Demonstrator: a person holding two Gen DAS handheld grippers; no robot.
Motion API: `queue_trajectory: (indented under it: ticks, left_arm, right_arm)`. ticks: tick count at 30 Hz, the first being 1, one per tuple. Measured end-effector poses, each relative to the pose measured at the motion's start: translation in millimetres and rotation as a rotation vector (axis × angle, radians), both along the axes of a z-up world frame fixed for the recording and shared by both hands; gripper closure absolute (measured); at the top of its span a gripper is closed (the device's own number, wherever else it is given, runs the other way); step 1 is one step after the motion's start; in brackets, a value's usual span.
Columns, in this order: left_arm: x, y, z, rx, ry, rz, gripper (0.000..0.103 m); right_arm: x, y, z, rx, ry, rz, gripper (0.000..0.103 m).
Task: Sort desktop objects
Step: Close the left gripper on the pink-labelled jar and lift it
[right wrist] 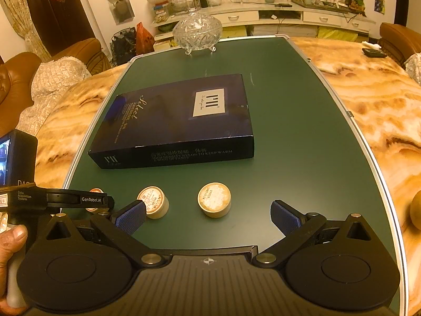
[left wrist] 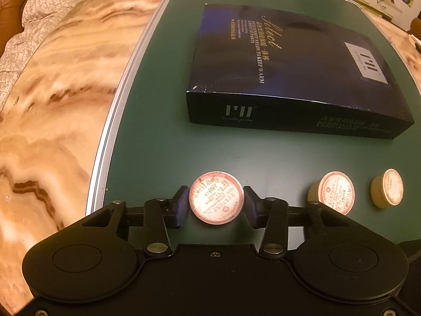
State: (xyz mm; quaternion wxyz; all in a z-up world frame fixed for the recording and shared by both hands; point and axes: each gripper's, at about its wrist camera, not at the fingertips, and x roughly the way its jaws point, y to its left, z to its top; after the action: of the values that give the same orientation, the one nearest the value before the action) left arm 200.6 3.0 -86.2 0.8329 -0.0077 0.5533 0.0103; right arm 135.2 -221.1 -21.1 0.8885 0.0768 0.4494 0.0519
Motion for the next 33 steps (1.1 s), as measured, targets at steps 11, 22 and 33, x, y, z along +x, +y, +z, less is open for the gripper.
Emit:
queue_trajectory:
  ticks: [11, 22, 33]
  left_arm:
    - [-1, 3, 3, -0.006, -0.014, 0.006, 0.062]
    - [-3, 4, 6, -0.004, -0.019, 0.008, 0.062]
    - [-9, 5, 20, -0.004, -0.043, 0.013, 0.062]
  right_arm:
    - [-1, 1, 0, 0.003, 0.000, -0.001, 0.000]
    - [-4, 1, 0, 0.004, -0.001, 0.000, 0.000]
    - [-8, 2, 5, 0.011, -0.009, 0.002, 0.000]
